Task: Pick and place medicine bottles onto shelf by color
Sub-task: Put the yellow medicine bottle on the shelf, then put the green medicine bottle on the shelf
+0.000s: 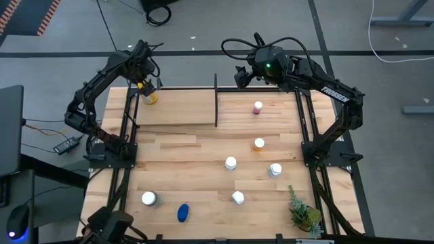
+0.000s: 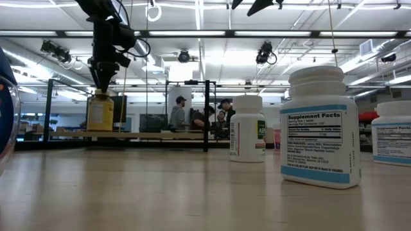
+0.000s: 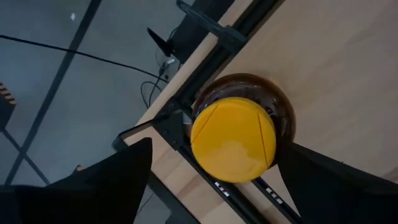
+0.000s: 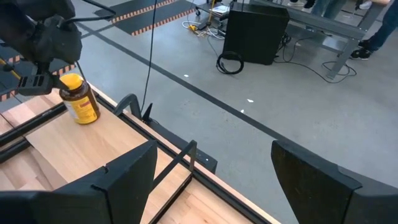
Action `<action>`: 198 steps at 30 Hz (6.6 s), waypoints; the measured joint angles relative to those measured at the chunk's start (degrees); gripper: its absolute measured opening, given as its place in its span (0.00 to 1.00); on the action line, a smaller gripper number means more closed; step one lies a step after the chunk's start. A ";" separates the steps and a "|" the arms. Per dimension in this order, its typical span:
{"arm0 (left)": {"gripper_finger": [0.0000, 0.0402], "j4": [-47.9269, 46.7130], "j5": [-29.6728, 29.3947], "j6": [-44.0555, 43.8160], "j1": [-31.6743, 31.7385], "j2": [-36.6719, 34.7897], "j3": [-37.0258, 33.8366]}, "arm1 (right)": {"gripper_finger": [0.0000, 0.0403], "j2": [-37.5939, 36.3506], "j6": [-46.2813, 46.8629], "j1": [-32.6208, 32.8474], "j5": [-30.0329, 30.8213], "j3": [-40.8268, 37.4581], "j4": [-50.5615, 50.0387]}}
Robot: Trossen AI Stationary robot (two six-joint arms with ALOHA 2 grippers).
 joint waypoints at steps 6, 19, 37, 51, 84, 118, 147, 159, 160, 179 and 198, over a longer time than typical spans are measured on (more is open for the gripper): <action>0.86 0.18 -0.08 0.56 -0.33 -1.29 0.00 | 0.80 0.00 0.02 0.01 -0.25 0.00 0.00; 0.82 -1.13 10.15 -6.48 -9.90 -1.44 12.72 | 0.80 0.00 -0.01 0.02 -0.56 0.00 -0.02; 0.74 -22.67 26.91 -21.68 -49.82 -6.88 16.72 | 0.80 0.00 -1.84 0.02 -9.60 0.00 -0.99; 0.74 -22.74 26.98 -46.66 -78.73 -13.82 3.90 | 0.80 0.00 3.43 6.58 -10.50 0.00 -5.08; 0.94 5.61 19.90 -113.13 -111.34 -12.30 -21.89 | 0.80 1.07 35.35 24.69 -2.23 -0.04 -19.23; 0.72 13.17 21.66 -109.52 -109.32 -3.85 -24.20 | 0.80 1.03 38.40 26.66 -1.37 -0.04 -19.76; 0.72 -15.96 11.99 -16.83 -47.02 -5.18 -4.92 | 0.80 0.98 20.17 26.60 5.89 0.00 -19.76; 0.74 -17.43 11.53 -0.40 -22.71 -5.35 -4.39 | 0.80 0.98 16.42 24.14 6.27 0.00 -20.94; 0.74 -17.80 11.55 1.40 -21.66 -5.35 -4.39 | 0.80 0.98 16.36 23.69 6.27 0.00 -20.93; 0.75 -15.30 11.93 -1.15 -10.66 -5.33 -12.35 | 0.80 0.98 13.35 20.44 6.27 0.00 -20.83; 0.78 -6.82 11.92 -2.80 -7.54 -5.31 -13.75 | 0.80 0.98 12.15 20.46 6.10 0.00 -20.85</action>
